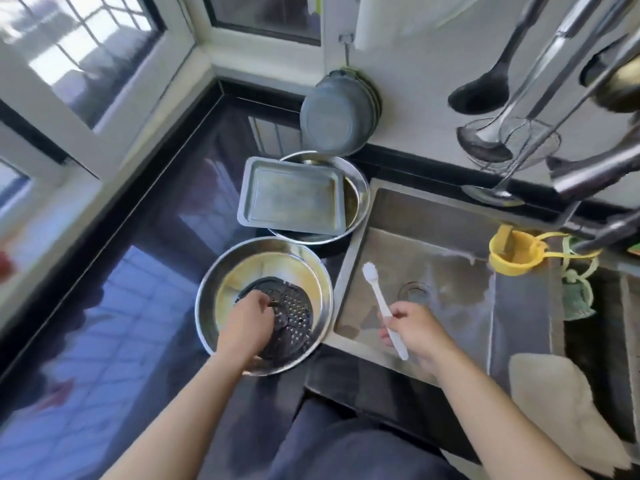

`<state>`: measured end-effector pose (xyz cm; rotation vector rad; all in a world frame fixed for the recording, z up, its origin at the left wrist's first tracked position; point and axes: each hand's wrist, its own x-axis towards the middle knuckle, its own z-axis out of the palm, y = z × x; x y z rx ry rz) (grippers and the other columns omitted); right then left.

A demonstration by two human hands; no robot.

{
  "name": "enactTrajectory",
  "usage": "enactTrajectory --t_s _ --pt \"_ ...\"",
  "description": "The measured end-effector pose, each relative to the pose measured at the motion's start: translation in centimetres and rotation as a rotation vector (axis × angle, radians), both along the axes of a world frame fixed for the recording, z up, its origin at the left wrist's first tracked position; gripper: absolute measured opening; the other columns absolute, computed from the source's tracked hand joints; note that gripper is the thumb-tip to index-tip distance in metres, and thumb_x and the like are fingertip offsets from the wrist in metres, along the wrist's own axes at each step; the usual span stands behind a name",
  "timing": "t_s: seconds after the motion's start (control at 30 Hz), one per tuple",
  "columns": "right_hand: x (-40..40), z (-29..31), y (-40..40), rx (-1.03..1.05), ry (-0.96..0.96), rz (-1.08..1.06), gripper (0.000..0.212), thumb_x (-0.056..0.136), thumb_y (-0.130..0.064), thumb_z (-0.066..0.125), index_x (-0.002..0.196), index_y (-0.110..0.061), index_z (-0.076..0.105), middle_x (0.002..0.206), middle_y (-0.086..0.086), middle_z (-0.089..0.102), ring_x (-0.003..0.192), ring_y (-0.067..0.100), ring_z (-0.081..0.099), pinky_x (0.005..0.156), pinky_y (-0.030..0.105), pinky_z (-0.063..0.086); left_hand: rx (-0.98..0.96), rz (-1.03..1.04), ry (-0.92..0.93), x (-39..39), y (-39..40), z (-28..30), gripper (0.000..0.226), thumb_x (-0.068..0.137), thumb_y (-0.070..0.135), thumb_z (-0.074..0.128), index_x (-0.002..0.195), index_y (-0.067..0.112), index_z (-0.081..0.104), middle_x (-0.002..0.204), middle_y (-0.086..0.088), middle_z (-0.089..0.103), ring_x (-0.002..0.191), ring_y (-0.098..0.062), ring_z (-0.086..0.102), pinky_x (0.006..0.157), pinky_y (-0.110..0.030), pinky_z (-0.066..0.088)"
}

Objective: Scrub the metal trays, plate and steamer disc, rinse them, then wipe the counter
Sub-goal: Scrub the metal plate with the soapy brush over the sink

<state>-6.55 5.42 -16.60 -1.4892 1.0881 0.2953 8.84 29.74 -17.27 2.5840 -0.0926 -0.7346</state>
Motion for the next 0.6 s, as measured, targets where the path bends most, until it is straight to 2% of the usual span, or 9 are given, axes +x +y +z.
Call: enactTrajectory --t_s 0.07,0.13,0.2,0.27,0.3,0.37,0.5,0.6 --pt "-0.1 -0.7 0.6 -0.106 0.045 0.007 0.021 0.098 0.001 0.054 0.089 -0.006 0.072 0.087 0.016 0.072 0.077 0.025 0.067 0.075 0.042 0.057 0.125 0.001 -0.011 1.5 3.1 -1.2 0.034 0.094 0.025 0.061 0.124 0.009 0.061 0.124 -0.02 0.066 0.118 -0.039 0.059 0.1 -0.044 0.047" --pt "-0.4 -1.0 0.8 -0.177 0.078 0.021 0.022 0.094 0.0 0.057 0.082 -0.011 0.073 0.084 0.014 0.072 0.079 0.027 0.063 0.075 0.037 0.049 0.231 -0.053 -0.01 2.2 4.1 -2.3 0.051 0.094 0.034 0.065 0.136 0.008 0.051 0.135 -0.023 0.055 0.128 -0.041 0.048 0.11 -0.045 0.036" --pt "-0.7 -1.0 0.6 -0.198 0.101 0.026 0.022 0.092 -0.002 0.057 0.081 -0.011 0.073 0.086 0.019 0.071 0.079 0.027 0.061 0.076 0.037 0.046 0.249 -0.064 0.001 2.4 4.0 -2.7 0.063 0.093 0.04 0.068 0.142 0.008 0.045 0.142 -0.023 0.046 0.132 -0.043 0.041 0.113 -0.045 0.031" --pt "-1.1 -0.7 0.1 -0.229 0.113 0.02 0.02 0.093 -0.002 0.056 0.083 -0.007 0.072 0.082 0.02 0.068 0.077 0.026 0.059 0.08 0.043 0.051 0.22 -0.032 -0.007 2.7 3.7 -3.0 0.064 0.093 0.039 0.07 0.143 0.01 0.044 0.143 -0.022 0.042 0.132 -0.043 0.04 0.113 -0.046 0.033" --pt "-1.4 -0.5 -0.1 -0.242 0.109 0.015 0.019 0.093 -0.002 0.056 0.083 -0.006 0.071 0.079 0.017 0.066 0.075 0.026 0.058 0.079 0.045 0.052 0.2 -0.014 -0.022 2.8 3.6 -2.9 0.062 0.092 0.036 0.072 0.142 0.01 0.045 0.141 -0.022 0.043 0.13 -0.044 0.043 0.112 -0.046 0.035" --pt "-1.7 -0.1 -0.5 -0.25 0.104 -0.002 0.021 0.095 -0.001 0.055 0.082 -0.007 0.071 0.08 0.011 0.065 0.073 0.026 0.057 0.074 0.039 0.047 0.135 0.027 -0.027 3.1 3.4 -3.1 0.057 0.091 0.026 0.074 0.138 0.008 0.047 0.137 -0.024 0.047 0.124 -0.045 0.051 0.107 -0.046 0.04" --pt "-1.8 0.3 -0.6 -0.228 0.078 -0.047 0.024 0.096 0.0 0.053 0.082 -0.006 0.071 0.079 0.011 0.064 0.072 0.027 0.059 0.072 0.036 0.043 -0.003 0.163 0.039 3.7 3.3 -3.0 0.05 0.093 0.018 0.073 0.138 0.008 0.054 0.132 -0.02 0.064 0.113 -0.037 0.063 0.095 -0.038 0.047" --pt "-1.9 0.8 -0.7 -0.201 0.044 -0.076 0.021 0.098 0.001 0.052 0.088 -0.001 0.07 0.081 0.012 0.064 0.075 0.026 0.062 0.074 0.036 0.047 -0.145 0.285 0.017 4.0 3.5 -2.1 0.016 0.095 0.016 0.07 0.108 0.009 0.076 0.103 -0.011 0.076 0.102 -0.033 0.069 0.09 -0.036 0.052"
